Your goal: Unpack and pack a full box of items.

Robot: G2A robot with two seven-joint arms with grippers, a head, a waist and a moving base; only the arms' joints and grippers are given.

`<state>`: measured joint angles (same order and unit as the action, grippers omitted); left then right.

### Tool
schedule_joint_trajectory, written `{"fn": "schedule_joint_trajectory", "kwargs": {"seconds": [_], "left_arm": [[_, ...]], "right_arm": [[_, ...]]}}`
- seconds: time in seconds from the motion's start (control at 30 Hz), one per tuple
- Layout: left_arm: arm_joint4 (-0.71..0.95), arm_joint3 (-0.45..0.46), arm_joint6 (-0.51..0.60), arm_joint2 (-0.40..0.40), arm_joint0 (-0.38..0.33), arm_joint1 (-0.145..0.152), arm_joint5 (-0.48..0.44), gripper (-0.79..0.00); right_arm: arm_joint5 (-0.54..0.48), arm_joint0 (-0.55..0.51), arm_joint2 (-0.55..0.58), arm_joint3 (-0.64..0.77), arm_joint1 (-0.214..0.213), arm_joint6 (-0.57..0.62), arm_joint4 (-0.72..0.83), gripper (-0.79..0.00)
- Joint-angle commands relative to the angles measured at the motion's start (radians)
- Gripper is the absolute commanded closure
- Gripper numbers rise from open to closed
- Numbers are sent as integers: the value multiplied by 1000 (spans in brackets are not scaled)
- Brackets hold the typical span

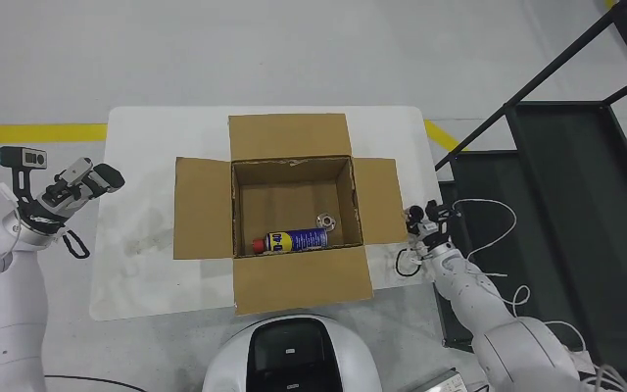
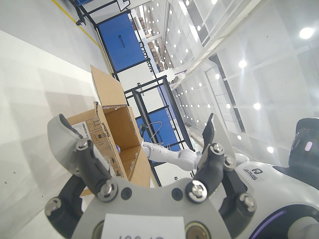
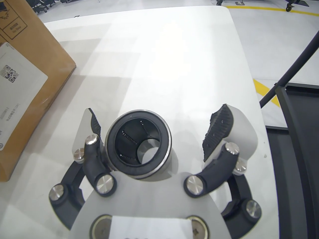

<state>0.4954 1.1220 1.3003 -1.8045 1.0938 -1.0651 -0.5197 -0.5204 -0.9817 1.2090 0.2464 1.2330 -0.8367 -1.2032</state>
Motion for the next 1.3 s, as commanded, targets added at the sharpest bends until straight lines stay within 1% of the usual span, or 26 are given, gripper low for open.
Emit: {"fn": "schedule_joint_trajectory", "kwargs": {"seconds": [0.0, 0.07, 0.2, 0.43, 0.57, 0.67, 0.77, 0.83, 0.9, 1.0, 1.13, 1.2, 1.27], "left_arm": [[0, 0, 0, 0, 0, 0, 0, -785], [0, 0, 0, 0, 0, 0, 0, -785], [0, 0, 0, 0, 0, 0, 0, -785], [0, 0, 0, 0, 0, 0, 0, -785], [0, 0, 0, 0, 0, 0, 0, -785], [0, 0, 0, 0, 0, 0, 0, -785], [0, 0, 0, 0, 0, 0, 0, -785], [0, 0, 0, 0, 0, 0, 0, -785], [0, 0, 0, 0, 0, 0, 0, -785], [0, 0, 0, 0, 0, 0, 0, -785], [0, 0, 0, 0, 0, 0, 0, -785], [0, 0, 0, 0, 0, 0, 0, -785], [0, 0, 0, 0, 0, 0, 0, -785]], "right_arm": [[4, 6, 3, -5, 0, 3, 9, -785], [7, 8, 3, -7, -1, 1, 10, -785], [-23, -5, 8, -9, -13, -51, 6, -785], [-72, -48, 41, 8, -62, -171, 1, -785], [-86, -66, 65, 63, -94, -197, -11, -785], [-107, -82, 81, 141, -118, -183, -32, -785], [-119, -111, 103, 266, -142, -136, -56, -785], [-122, -148, 122, 387, -156, -88, -70, -785], [-106, -202, 150, 536, -172, -23, -87, -785], [-88, -313, 203, 800, -192, 108, -90, -785], [-81, -462, 257, 1137, -208, 303, -69, -785], [-71, -509, 269, 1263, -210, 400, -52, -785], [-79, -537, 266, 1356, -212, 499, -51, -785]]}}
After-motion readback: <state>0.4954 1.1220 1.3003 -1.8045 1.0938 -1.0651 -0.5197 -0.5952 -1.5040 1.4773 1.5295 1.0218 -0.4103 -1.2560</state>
